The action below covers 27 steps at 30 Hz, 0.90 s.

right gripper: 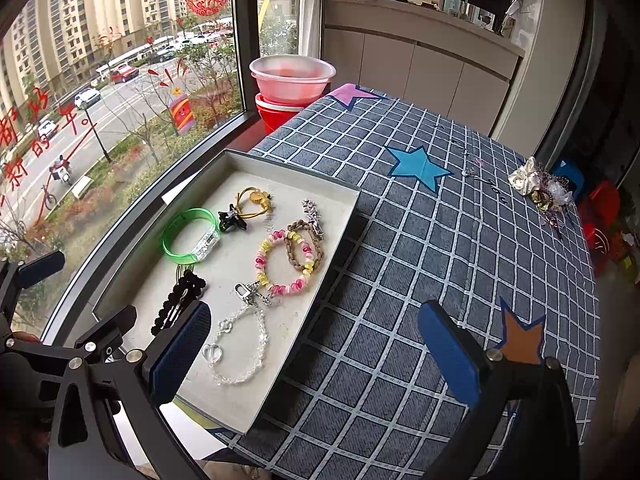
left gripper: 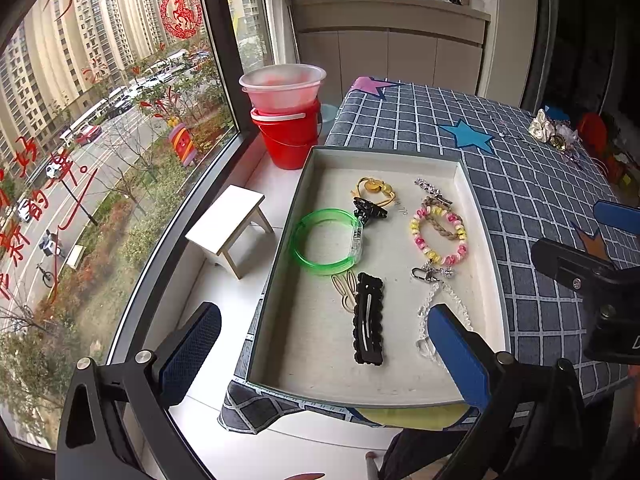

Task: Organize jewelry

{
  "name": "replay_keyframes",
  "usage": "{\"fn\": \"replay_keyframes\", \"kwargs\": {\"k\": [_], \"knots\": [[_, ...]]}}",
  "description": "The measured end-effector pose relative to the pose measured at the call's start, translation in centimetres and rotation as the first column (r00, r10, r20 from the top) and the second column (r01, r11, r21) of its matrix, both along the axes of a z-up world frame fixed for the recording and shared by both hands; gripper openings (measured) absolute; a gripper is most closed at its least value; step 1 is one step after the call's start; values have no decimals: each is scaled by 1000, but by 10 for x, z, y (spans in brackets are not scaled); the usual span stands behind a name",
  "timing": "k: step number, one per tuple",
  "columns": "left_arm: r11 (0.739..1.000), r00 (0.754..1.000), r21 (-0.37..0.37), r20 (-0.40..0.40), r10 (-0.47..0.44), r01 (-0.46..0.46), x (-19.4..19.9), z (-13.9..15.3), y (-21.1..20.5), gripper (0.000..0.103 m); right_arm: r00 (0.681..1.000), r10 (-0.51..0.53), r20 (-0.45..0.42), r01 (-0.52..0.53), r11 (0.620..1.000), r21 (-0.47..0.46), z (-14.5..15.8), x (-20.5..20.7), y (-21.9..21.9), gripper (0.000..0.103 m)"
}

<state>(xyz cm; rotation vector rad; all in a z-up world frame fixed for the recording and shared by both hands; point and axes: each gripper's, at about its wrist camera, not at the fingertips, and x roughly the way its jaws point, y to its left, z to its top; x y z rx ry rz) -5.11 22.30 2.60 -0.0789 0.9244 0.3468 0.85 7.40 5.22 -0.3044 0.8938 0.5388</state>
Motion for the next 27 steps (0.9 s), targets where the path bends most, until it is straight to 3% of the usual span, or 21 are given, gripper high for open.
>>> {"fn": "replay_keyframes", "kwargs": {"k": [27], "knots": [[1000,1000,0,-2,5,-5,-2,-4,2,103,1000,5,-3,-5,1000,-3,-2,-1,3,103]]}}
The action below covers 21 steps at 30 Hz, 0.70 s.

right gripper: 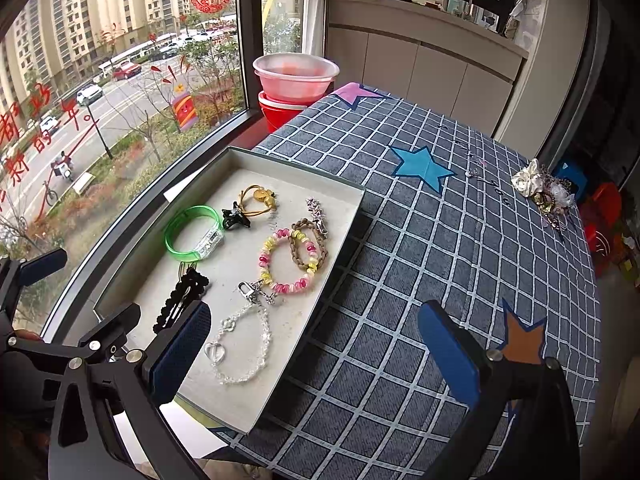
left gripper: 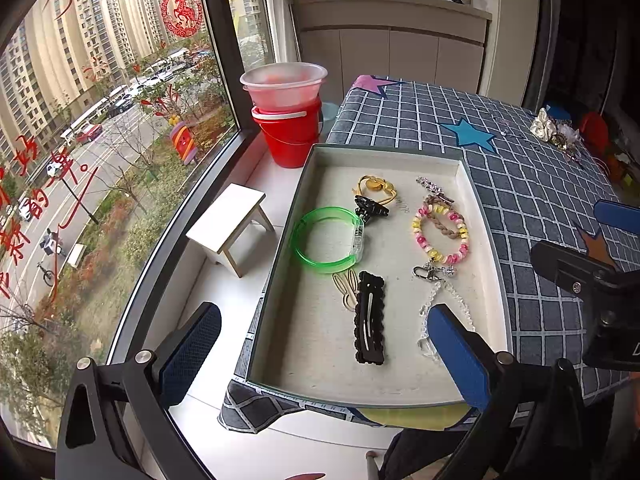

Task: Organize jewelry

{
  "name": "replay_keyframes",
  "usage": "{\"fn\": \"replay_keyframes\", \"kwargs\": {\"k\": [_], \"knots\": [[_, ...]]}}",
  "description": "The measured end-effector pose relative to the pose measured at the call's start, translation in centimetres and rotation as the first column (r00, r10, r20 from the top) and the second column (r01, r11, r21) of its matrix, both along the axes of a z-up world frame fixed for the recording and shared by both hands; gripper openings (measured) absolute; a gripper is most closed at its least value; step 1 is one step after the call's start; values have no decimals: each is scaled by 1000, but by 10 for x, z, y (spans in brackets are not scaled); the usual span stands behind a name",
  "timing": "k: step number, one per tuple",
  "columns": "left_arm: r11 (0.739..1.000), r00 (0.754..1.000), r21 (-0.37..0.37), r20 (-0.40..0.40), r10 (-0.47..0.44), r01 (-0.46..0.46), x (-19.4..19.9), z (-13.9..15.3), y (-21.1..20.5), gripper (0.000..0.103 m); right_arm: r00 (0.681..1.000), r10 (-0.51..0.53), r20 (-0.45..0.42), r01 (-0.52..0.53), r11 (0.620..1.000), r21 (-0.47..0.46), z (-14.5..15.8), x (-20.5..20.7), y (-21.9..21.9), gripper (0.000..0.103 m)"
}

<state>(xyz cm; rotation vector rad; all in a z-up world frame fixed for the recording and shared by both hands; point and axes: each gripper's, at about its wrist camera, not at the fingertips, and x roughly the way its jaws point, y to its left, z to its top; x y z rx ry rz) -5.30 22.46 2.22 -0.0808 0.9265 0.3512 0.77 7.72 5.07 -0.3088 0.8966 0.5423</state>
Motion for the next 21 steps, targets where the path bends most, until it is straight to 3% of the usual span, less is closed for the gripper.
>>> {"fn": "replay_keyframes", "kwargs": {"k": [21], "knots": [[1000,1000,0,-1,2,-2,0,0,0,103,1000,0,0,0,1000,-1,0,0,1,103]]}}
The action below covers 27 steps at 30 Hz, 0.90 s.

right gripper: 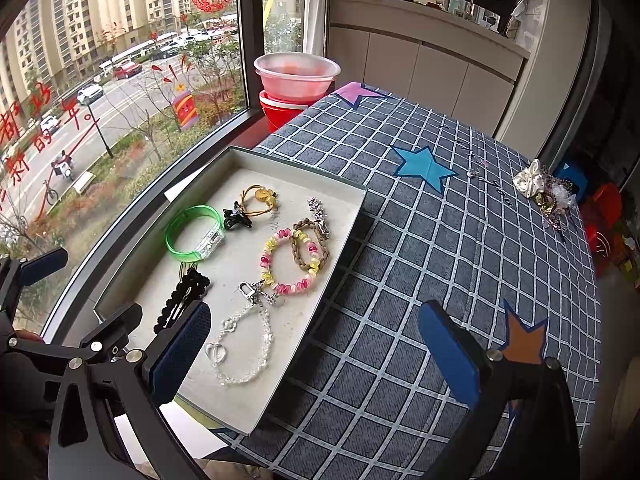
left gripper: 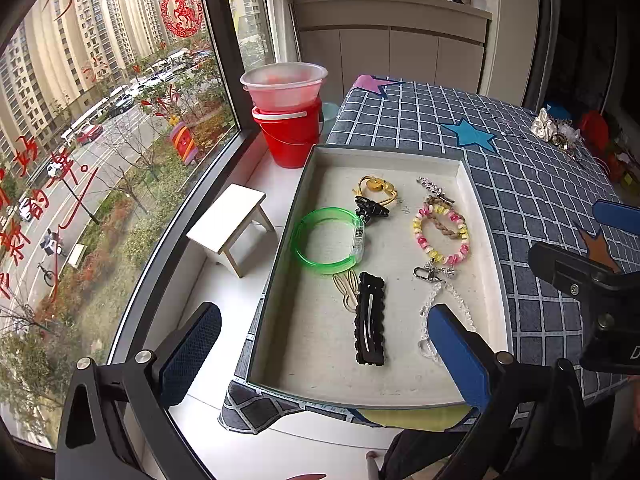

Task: Organize jewelry

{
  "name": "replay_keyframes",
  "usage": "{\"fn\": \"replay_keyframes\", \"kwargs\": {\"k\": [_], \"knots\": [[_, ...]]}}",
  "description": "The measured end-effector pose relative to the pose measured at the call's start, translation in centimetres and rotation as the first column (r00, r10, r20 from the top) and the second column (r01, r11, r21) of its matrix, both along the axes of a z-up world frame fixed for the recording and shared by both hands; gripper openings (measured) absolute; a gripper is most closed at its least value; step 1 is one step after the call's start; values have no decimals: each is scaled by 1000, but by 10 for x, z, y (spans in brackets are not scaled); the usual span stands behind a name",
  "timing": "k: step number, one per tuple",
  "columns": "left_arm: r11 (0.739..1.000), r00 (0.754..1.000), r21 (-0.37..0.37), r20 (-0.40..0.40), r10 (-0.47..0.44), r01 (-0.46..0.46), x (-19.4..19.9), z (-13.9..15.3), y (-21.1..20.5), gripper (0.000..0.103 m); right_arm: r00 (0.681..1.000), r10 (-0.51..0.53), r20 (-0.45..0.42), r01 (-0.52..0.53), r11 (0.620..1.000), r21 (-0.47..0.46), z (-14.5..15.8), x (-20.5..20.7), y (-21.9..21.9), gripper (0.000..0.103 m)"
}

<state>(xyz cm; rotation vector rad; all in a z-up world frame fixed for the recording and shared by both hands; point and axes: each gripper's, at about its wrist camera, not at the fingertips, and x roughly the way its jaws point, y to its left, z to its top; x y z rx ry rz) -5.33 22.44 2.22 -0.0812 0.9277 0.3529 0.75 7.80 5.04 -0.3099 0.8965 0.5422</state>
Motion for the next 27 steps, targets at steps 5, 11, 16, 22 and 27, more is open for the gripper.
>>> {"fn": "replay_keyframes", "kwargs": {"k": [5,11,16,22,27], "knots": [[1000,1000,3,-1,0,0,-1,0,0,103,1000,0,-1,0,1000,1,0,0,0,103],[1000,1000,3,-1,0,0,-1,0,0,103,1000,1,-1,-1,1000,0,0,0,1,103],[1000,1000,1,-1,1,-1,0,0,0,103,1000,1,-2,-1,1000,1,0,0,1,103],[1000,1000,-1,-8,8,-8,-2,-1,3,103,1000,2,-2,-2,1000,0,-1,0,1,103],[1000,1000,-4,-8,9,-9,0,-1,3,103,1000,2,-3,-2,1000,1,-1,-1,2,103]]}}
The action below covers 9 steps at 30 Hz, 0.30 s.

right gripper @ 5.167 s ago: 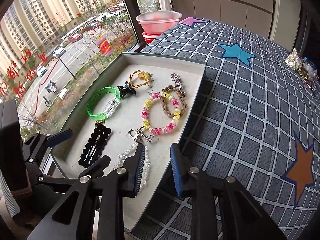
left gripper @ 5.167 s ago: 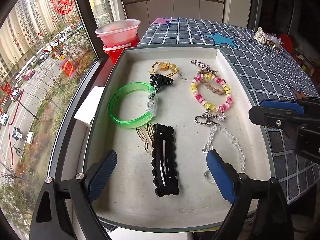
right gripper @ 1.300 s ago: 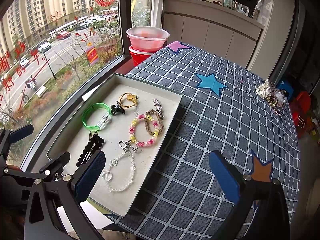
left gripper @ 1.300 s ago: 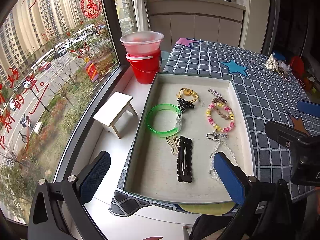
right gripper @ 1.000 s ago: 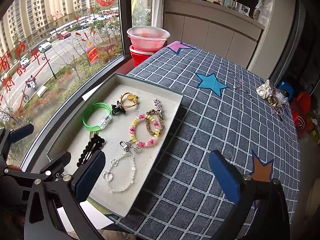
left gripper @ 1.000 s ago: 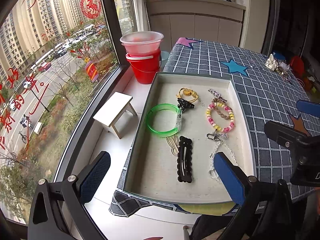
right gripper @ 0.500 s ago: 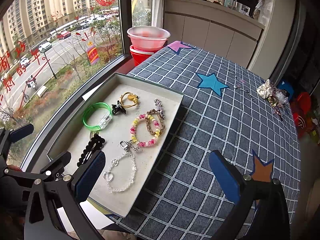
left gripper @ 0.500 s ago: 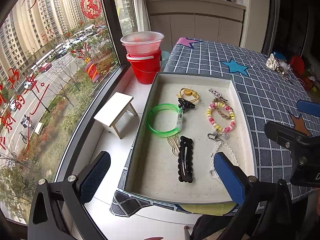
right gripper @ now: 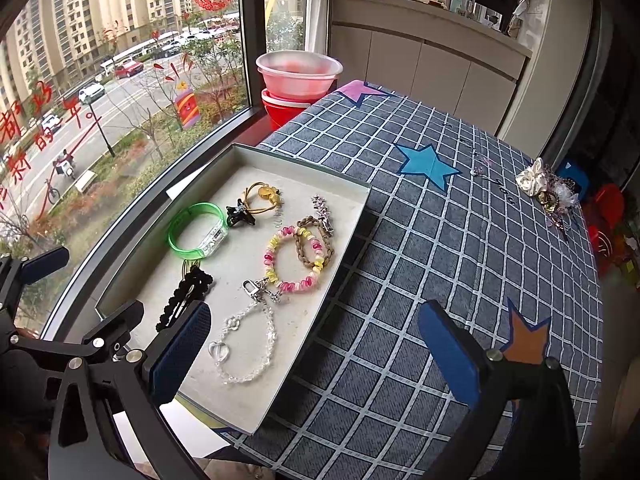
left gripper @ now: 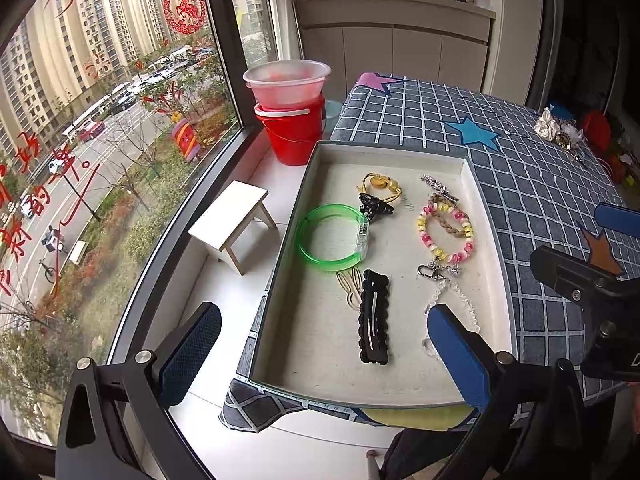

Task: Organize jewelry

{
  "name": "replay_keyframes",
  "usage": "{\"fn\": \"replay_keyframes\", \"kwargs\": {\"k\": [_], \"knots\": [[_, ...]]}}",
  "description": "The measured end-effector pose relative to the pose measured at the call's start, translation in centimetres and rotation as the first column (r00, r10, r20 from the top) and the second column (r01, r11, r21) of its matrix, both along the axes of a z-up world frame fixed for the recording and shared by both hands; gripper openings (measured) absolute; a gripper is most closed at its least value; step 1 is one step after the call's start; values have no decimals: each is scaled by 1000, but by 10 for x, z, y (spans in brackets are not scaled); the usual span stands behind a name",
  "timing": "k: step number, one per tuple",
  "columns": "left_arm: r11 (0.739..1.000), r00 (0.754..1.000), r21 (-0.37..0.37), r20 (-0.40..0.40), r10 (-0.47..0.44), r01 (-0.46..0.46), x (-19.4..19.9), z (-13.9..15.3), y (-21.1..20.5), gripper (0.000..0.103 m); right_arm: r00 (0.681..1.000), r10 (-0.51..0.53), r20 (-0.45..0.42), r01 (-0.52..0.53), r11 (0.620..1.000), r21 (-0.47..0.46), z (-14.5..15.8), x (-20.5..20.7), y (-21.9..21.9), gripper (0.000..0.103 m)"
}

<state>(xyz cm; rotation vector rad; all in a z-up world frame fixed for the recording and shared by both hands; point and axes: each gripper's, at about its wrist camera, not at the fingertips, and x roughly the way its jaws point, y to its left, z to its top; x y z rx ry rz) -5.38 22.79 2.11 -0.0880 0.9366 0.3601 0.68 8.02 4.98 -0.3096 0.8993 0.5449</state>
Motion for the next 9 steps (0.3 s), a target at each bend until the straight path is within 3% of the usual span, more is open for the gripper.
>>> {"fn": "replay_keyframes", "kwargs": {"k": [9], "knots": [[1000,1000,-5,9,-2,2,0,1,0,103,1000,3,-7,-3,1000,-1,-5,-5,4,103]]}}
